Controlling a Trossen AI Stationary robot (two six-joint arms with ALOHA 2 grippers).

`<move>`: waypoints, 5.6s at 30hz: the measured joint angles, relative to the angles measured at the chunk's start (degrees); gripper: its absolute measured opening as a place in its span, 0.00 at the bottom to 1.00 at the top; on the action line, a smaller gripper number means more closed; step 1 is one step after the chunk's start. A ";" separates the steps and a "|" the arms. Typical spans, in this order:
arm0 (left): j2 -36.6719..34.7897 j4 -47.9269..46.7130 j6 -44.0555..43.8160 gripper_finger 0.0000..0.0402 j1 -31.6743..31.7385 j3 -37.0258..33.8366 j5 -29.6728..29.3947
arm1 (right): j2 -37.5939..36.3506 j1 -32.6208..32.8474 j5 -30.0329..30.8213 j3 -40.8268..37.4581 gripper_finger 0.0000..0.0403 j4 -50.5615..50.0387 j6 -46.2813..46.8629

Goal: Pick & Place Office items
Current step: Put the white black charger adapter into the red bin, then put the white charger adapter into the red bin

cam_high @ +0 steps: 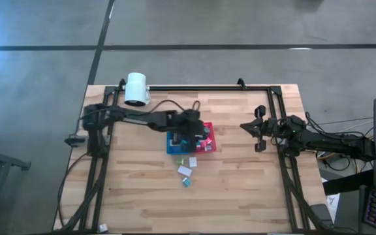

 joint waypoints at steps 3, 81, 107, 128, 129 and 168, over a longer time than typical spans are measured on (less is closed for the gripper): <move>4.53 -2.28 0.54 0.31 0.00 3.93 -0.08 | 0.13 0.00 -0.05 0.00 0.02 -0.19 -0.19; -91.37 20.53 -13.30 0.02 2.14 -67.65 -15.28 | 0.81 0.03 -0.62 -0.02 0.02 4.38 1.79; -91.24 14.55 -16.54 0.02 2.14 -71.17 -20.31 | 0.88 0.01 4.01 -0.20 0.02 1.82 -0.23; -91.24 16.22 -15.61 0.02 2.14 -71.20 -18.71 | 0.88 0.03 3.90 -0.24 0.02 -0.92 -0.64; -91.23 16.32 -15.20 0.02 2.14 -71.20 -18.70 | 0.88 0.03 3.89 -0.24 0.02 -0.97 0.10; -88.79 15.64 -16.35 0.03 2.14 -71.15 -18.75 | 42.39 12.14 4.98 23.85 0.02 -12.72 -3.81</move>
